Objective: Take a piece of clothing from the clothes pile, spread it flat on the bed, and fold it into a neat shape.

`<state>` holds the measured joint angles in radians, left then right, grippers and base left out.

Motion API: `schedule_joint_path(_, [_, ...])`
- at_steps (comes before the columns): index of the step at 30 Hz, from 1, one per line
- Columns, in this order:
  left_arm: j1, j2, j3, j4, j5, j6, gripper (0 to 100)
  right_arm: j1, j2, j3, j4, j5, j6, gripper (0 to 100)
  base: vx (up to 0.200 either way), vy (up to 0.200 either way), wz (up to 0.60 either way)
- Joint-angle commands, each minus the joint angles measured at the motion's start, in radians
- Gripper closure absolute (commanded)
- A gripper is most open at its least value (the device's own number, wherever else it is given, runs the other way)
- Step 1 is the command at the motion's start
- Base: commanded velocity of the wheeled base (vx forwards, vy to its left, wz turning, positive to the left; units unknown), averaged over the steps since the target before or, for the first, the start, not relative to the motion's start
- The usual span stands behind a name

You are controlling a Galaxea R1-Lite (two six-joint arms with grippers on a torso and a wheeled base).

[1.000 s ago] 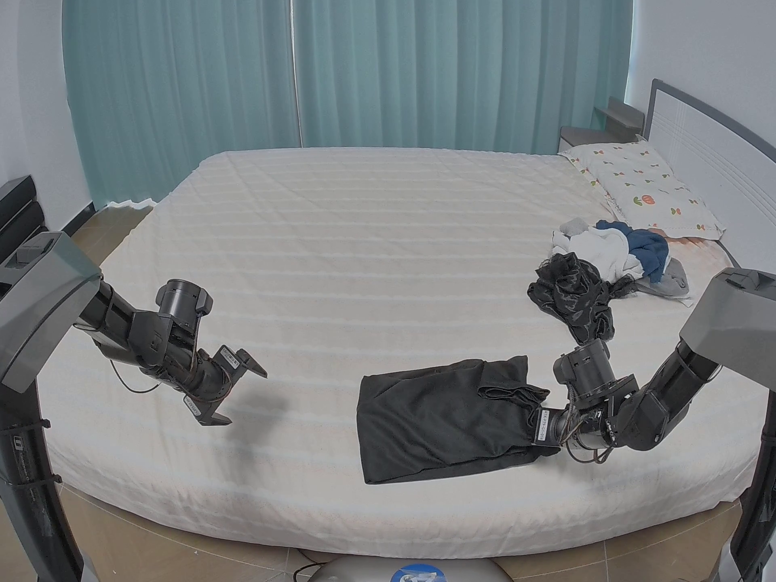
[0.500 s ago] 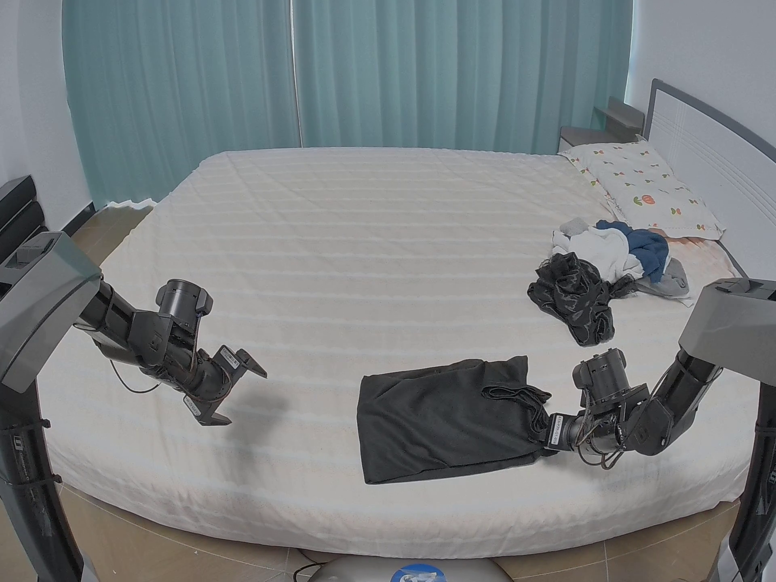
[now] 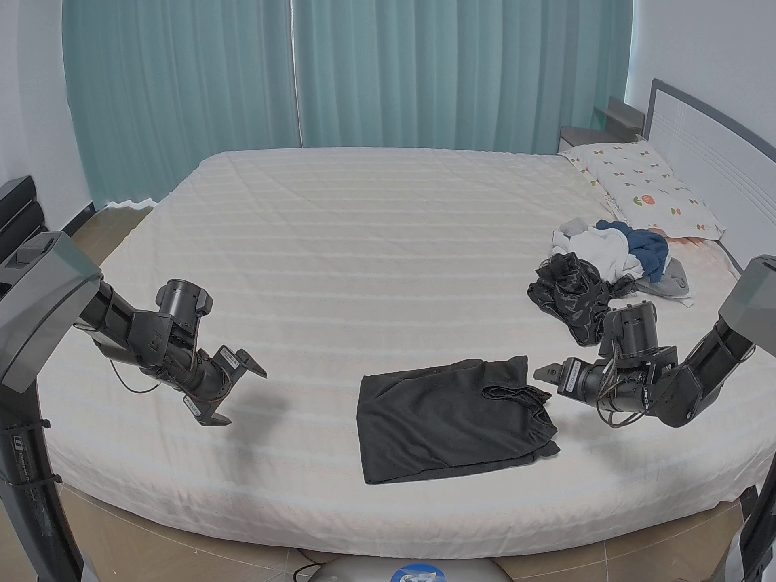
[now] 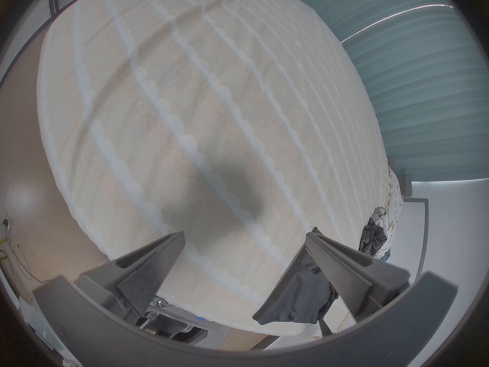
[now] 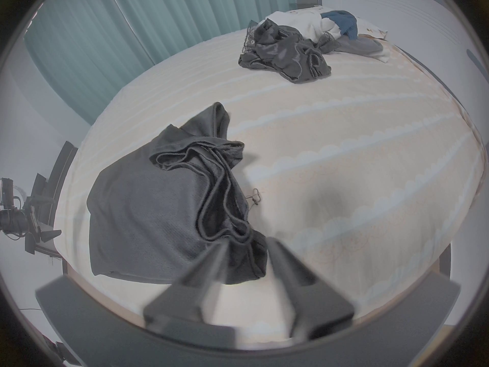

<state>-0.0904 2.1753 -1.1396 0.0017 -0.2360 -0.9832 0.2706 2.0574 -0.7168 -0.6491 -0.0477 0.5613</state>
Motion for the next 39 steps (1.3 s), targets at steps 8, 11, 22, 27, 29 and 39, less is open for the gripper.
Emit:
schedule_joint_path(8, [0.0, 0.003, 0.0, 0.0, 0.0, 0.0, 0, 0.14, 0.259, -0.227, -0.006, 0.065, 0.275, 0, 0.0, 0.0, 0.0])
schedule_joint_path(11, [0.0, 0.003, 0.0, 0.0, 0.0, 0.0, 0, 0.144, 0.299, -0.277, 0.0, 0.08, 0.332, 0, 0.0, 0.0, 0.0])
schedule_joint_path(22, [0.0, 0.003, 0.0, 0.0, 0.0, 0.0, 0, 0.159, 0.332, -0.342, -0.01, 0.086, 0.361, 0, 0.0, 0.0, 0.0])
schedule_joint_path(27, [0.0, 0.003, 0.0, -0.002, 0.0, 0.0, 0, 0.153, 0.385, -0.408, -0.01, 0.075, 0.359, 0, 0.0, 0.0, 0.0])
schedule_joint_path(29, [0.0, 0.003, 0.0, 0.0, 0.0, 0.0, 0, 0.145, 0.403, -0.441, -0.01, 0.069, 0.356, 0, 0.0, 0.0, 0.0])
schedule_joint_path(39, [0.0, 0.003, 0.006, -0.002, 0.0, 0.0, 0, 0.084, 0.435, -0.541, -0.017, 0.008, 0.35, 0, 0.0, 0.0, 0.0])
